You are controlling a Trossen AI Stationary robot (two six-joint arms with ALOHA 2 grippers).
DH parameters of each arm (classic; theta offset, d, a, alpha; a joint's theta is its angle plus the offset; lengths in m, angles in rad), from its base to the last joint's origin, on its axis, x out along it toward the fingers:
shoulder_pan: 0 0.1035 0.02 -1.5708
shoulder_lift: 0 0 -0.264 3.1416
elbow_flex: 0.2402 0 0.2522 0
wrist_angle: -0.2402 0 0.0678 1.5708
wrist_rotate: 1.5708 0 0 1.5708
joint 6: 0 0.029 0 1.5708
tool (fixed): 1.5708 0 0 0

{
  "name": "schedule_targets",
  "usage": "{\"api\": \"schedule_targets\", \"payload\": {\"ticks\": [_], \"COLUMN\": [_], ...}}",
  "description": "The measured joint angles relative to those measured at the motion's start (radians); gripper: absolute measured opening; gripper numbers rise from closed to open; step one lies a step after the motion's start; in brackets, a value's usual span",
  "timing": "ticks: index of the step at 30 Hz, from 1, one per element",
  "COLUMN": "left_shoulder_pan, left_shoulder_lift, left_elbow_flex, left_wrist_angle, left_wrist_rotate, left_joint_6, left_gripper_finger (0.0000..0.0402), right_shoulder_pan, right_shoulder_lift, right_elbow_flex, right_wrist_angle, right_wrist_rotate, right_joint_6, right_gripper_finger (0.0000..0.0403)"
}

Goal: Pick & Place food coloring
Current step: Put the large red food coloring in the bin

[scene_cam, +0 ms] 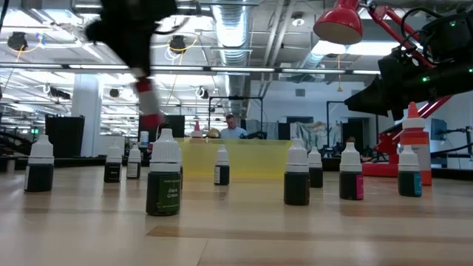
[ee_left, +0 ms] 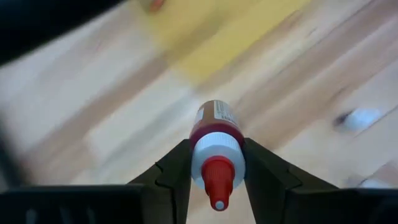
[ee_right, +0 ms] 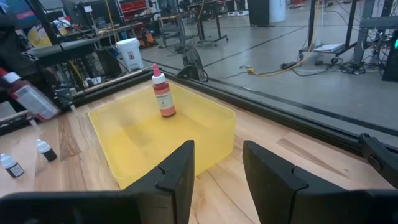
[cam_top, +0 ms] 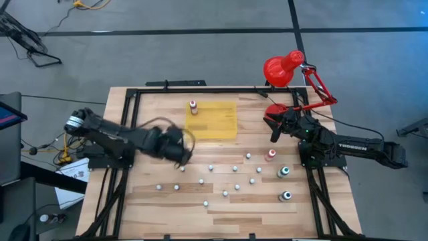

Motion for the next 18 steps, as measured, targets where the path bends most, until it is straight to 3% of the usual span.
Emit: {"api": "schedule_targets", "payload": {"ticks": [11, 18], "left_shoulder_pan": [0.319, 0.475], "left_shoulder_lift": [0.023, 0.144], "left_elbow_flex": [0.002, 0.001], "left_wrist_angle": [0.268, 0.332], "left_wrist_rotate": [0.024, 0.145], "left_joint_6": [0.495, 0.601], "left_gripper_finger": [0.0113, 0.0115], "right_shoulder_pan": [0.0, 0.0], "right_shoulder_lift": [0.0, 0.0], "right_elbow_flex": [0.0, 0.0], "right_wrist_angle": [0.0, -0.004], "right_wrist_rotate": [0.0, 0.0], "right_joint_6": [0.0, 0.0], "right_gripper_finger": [0.0127, 0.0127]}}
